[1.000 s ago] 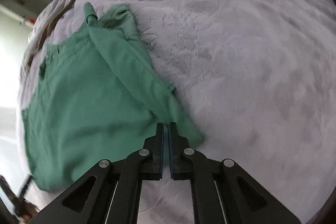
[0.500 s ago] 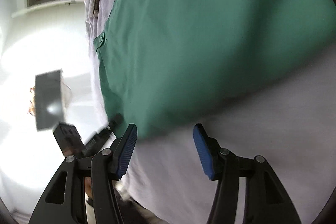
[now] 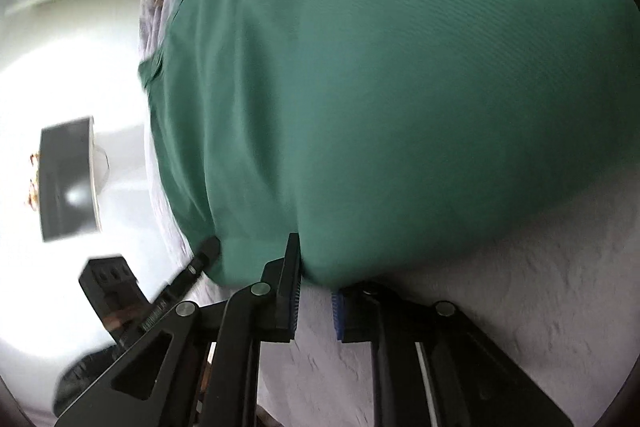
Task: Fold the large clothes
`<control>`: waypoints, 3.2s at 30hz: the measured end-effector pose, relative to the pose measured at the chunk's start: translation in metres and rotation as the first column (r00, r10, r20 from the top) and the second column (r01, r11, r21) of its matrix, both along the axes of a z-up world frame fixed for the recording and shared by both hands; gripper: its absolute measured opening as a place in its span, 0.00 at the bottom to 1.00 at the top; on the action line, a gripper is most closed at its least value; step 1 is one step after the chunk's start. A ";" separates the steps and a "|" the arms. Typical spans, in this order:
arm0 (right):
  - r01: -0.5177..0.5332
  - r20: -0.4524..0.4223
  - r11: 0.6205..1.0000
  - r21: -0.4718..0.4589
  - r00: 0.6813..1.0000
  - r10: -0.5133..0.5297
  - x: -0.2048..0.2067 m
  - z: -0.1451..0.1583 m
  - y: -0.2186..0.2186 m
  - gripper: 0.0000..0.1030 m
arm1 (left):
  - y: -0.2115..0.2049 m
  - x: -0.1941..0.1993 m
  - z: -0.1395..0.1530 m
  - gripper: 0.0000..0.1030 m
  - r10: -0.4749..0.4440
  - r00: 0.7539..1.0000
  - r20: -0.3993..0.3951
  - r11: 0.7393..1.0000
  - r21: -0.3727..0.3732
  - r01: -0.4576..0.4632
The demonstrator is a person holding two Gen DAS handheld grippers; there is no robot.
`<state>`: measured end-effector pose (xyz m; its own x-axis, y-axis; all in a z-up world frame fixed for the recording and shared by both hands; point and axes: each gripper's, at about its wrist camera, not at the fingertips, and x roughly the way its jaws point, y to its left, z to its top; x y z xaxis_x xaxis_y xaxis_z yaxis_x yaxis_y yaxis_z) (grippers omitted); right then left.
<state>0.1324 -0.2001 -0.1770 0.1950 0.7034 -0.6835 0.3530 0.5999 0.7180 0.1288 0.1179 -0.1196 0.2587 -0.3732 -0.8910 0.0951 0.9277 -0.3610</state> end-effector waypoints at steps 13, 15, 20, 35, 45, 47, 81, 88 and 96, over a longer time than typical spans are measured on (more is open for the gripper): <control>-0.088 0.096 0.995 -0.037 0.991 0.091 -0.024 0.053 -0.022 0.17 | 0.011 0.010 0.075 0.08 0.038 0.990 0.137 0.999 0.000 -0.038; -0.091 0.103 0.995 -0.041 0.990 0.095 -0.018 0.054 -0.013 0.17 | -0.001 0.030 0.080 0.08 0.032 0.985 0.171 0.999 -0.007 -0.031; -0.074 0.096 0.996 -0.044 0.992 0.078 -0.026 0.047 -0.018 0.17 | -0.039 0.087 0.060 0.08 0.028 0.979 0.204 0.998 0.043 -0.037; -0.055 0.055 0.991 -0.119 0.997 0.061 -0.049 0.051 -0.032 0.17 | -0.005 0.066 0.036 0.08 0.109 0.991 0.077 0.984 0.130 -0.119; -0.036 0.058 0.983 -0.181 0.997 0.047 -0.048 0.056 -0.017 0.56 | 0.010 0.016 0.035 0.87 0.210 0.977 0.048 0.955 0.205 -0.215; -0.029 0.056 0.980 -0.195 0.998 0.040 -0.047 0.056 -0.015 0.63 | 0.013 0.011 0.031 0.87 0.218 0.975 0.029 0.952 0.213 -0.219; 0.035 0.064 0.982 -0.188 0.998 -0.023 -0.048 0.055 0.000 0.80 | 0.010 -0.009 0.008 0.97 0.196 0.980 -0.024 0.919 0.352 -0.175; 0.049 0.032 0.985 -0.167 0.999 -0.044 -0.047 0.047 0.003 0.80 | 0.007 -0.022 0.008 0.97 0.190 0.981 -0.031 0.921 0.353 -0.167; 0.086 0.027 0.990 -0.114 0.996 -0.083 -0.047 0.038 0.004 0.80 | 0.003 -0.026 0.010 0.97 0.184 0.982 -0.034 0.935 0.315 -0.164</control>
